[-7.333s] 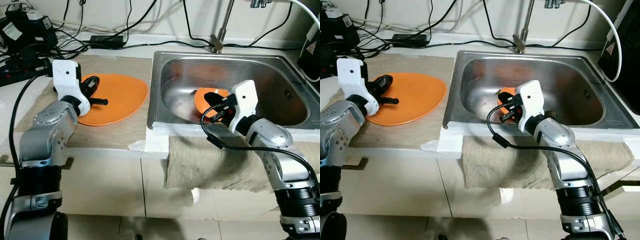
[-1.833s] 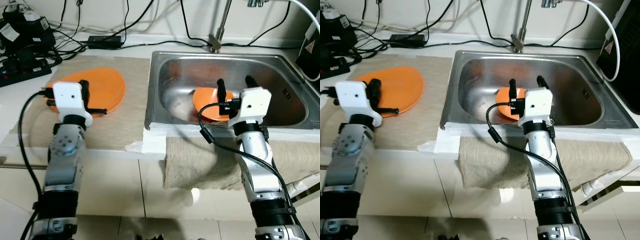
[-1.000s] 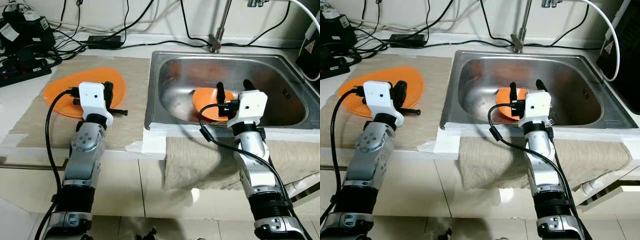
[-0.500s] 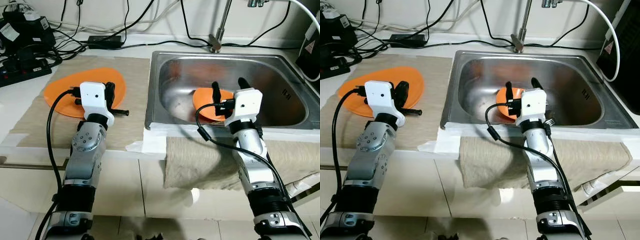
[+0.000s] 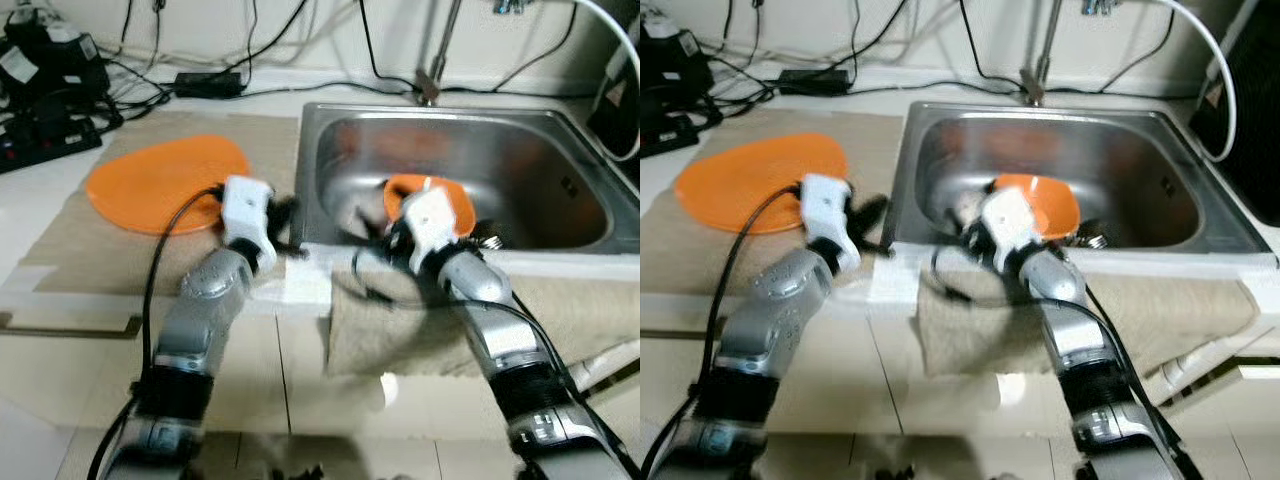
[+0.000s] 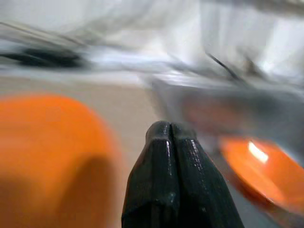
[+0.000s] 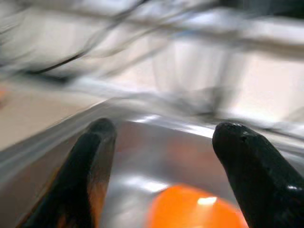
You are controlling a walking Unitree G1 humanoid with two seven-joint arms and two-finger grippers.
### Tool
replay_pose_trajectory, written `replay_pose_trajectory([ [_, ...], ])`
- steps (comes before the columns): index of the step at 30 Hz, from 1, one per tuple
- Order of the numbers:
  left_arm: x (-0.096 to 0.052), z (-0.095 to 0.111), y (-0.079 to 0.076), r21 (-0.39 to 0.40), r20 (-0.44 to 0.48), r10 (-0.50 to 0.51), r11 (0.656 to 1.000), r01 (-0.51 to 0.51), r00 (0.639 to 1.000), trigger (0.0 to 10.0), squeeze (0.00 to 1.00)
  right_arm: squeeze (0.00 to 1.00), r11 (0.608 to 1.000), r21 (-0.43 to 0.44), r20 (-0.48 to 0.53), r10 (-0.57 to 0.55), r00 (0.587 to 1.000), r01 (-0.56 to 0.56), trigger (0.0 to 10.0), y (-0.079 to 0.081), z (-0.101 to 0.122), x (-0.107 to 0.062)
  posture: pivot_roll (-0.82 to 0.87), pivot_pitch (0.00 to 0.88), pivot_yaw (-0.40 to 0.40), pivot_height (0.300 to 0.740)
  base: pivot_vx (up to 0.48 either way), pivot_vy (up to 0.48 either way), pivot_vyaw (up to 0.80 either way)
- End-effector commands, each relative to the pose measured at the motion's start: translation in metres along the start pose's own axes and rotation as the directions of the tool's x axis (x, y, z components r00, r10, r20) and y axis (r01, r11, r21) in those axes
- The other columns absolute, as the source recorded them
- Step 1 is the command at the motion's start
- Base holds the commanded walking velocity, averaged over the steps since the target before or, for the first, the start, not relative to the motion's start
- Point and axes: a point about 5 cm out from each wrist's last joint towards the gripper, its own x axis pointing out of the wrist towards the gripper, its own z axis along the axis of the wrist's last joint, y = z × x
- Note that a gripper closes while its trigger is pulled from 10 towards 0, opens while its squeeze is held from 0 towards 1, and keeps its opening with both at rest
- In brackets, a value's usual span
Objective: Kitchen organization
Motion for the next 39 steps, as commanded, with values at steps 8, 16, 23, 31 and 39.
replay_pose_trajectory([
  [8,-0.007,-0.002,0.022,0.008,-0.029,0.069,0.998,-0.069,0.997,10.0,0.00,0.00,0.992,0.016,0.003,-0.124,0.992,0.124,10.0,-0.010,-0.005,-0.016,0.05,0.000,0.023,0.740,0.000,0.000,0.00],
  [16,-0.010,-0.003,0.025,-0.013,-0.013,0.112,0.994,-0.112,0.994,10.0,0.00,0.00,0.986,-0.001,0.040,-0.165,0.985,0.165,10.0,-0.010,-0.001,-0.018,0.04,0.000,0.017,0.740,0.000,0.000,0.00],
  [23,-0.008,0.001,0.019,-0.028,0.014,0.092,0.995,-0.091,0.996,10.0,0.00,0.00,0.984,-0.002,0.029,-0.178,0.984,0.178,10.0,-0.014,-0.003,-0.020,0.03,0.000,0.010,0.740,0.092,0.102,0.00],
  [31,-0.006,0.014,0.011,0.007,0.080,0.064,0.998,-0.065,0.995,10.0,0.00,0.00,0.986,-0.019,0.017,-0.168,0.986,0.168,10.0,-0.012,-0.007,-0.019,0.04,0.000,0.000,0.740,0.347,0.331,0.00],
  [39,-0.005,0.024,0.002,0.051,0.127,0.030,0.998,-0.037,0.991,10.0,0.00,0.00,0.986,-0.028,0.010,-0.162,0.987,0.162,10.0,-0.012,-0.010,-0.018,0.05,0.000,0.000,0.740,0.372,0.303,0.00],
])
